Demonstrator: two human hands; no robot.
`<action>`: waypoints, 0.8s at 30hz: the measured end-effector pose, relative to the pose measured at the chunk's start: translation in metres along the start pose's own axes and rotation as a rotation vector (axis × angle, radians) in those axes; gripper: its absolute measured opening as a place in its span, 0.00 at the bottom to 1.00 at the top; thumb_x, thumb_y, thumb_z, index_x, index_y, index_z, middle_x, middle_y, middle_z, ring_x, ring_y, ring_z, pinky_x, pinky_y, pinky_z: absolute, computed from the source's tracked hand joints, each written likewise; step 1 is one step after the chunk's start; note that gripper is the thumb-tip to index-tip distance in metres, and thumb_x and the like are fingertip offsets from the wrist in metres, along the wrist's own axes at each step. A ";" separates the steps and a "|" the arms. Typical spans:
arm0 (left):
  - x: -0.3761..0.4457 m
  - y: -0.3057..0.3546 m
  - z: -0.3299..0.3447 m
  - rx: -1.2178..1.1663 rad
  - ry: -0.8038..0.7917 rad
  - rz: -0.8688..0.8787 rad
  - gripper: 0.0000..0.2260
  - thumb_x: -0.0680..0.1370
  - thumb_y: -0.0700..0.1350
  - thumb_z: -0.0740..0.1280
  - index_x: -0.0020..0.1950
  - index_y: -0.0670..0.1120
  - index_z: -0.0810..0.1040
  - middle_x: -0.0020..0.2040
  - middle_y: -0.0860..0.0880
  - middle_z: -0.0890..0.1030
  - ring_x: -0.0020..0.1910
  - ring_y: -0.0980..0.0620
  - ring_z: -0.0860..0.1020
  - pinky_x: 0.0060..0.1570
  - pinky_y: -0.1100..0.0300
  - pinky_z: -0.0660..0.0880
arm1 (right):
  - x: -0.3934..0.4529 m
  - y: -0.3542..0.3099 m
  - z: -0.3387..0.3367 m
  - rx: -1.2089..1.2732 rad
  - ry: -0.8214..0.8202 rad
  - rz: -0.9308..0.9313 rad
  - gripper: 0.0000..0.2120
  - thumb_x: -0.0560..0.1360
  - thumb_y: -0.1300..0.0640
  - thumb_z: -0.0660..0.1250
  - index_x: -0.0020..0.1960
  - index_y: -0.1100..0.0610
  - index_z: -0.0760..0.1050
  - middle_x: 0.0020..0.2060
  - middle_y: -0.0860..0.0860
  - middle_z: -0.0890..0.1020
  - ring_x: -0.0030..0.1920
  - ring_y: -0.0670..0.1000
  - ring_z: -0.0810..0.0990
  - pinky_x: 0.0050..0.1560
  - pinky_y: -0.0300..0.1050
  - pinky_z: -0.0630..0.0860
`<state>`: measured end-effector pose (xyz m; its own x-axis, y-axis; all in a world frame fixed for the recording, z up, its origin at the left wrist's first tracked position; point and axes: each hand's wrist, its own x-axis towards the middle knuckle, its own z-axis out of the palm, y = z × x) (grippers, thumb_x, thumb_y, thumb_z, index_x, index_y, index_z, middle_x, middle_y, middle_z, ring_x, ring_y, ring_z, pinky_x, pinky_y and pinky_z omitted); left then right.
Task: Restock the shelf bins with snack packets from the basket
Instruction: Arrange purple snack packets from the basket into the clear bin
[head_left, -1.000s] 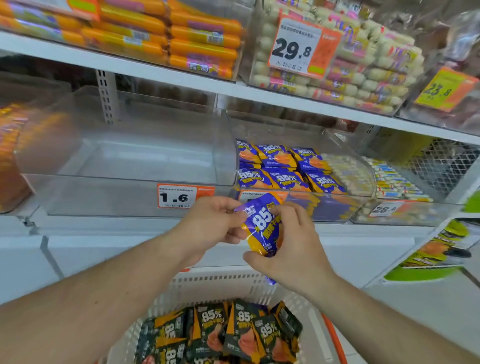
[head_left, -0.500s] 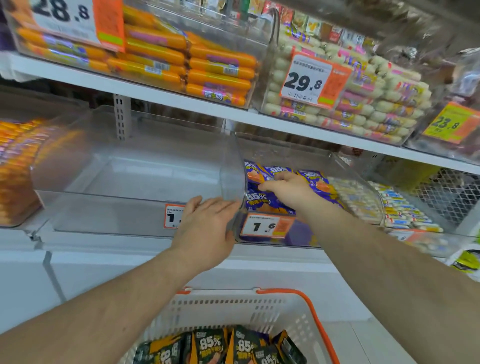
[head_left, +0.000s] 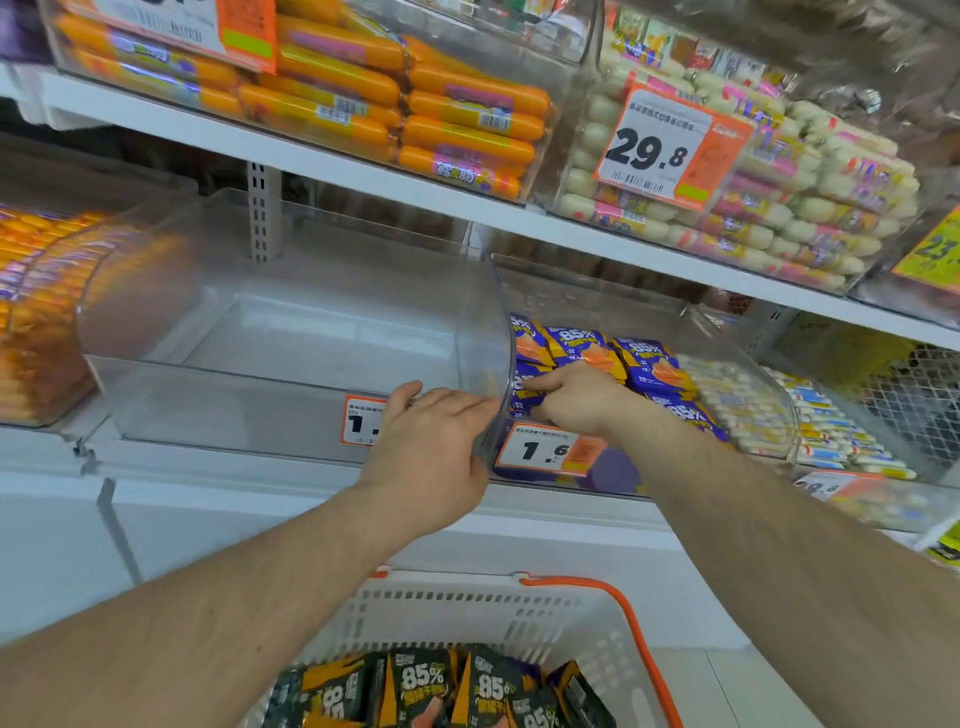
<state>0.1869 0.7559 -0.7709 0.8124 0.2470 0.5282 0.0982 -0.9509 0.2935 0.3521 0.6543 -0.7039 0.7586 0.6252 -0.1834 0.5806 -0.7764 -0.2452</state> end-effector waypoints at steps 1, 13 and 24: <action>0.000 0.000 0.000 0.005 0.012 0.005 0.23 0.61 0.44 0.65 0.56 0.48 0.82 0.50 0.52 0.85 0.48 0.47 0.82 0.59 0.42 0.71 | 0.000 0.000 0.000 -0.028 -0.007 -0.012 0.23 0.77 0.54 0.66 0.71 0.44 0.72 0.73 0.48 0.71 0.70 0.55 0.69 0.67 0.52 0.71; -0.001 -0.001 0.006 0.069 0.101 0.065 0.23 0.61 0.45 0.66 0.55 0.46 0.83 0.52 0.50 0.85 0.53 0.46 0.83 0.60 0.40 0.70 | -0.006 0.007 0.013 -0.189 0.060 -0.029 0.20 0.80 0.52 0.55 0.70 0.39 0.70 0.73 0.43 0.68 0.73 0.54 0.63 0.71 0.63 0.53; -0.078 -0.003 0.022 -0.001 -0.994 0.213 0.09 0.77 0.44 0.61 0.52 0.50 0.80 0.48 0.51 0.81 0.45 0.49 0.78 0.49 0.53 0.74 | -0.089 0.017 0.211 0.425 0.594 -0.241 0.06 0.70 0.63 0.60 0.39 0.59 0.76 0.35 0.52 0.77 0.38 0.52 0.72 0.39 0.47 0.68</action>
<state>0.1359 0.7358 -0.8309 0.9228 -0.1949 -0.3324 -0.1043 -0.9567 0.2716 0.2313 0.6024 -0.8926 0.7270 0.5318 0.4342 0.6773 -0.4517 -0.5808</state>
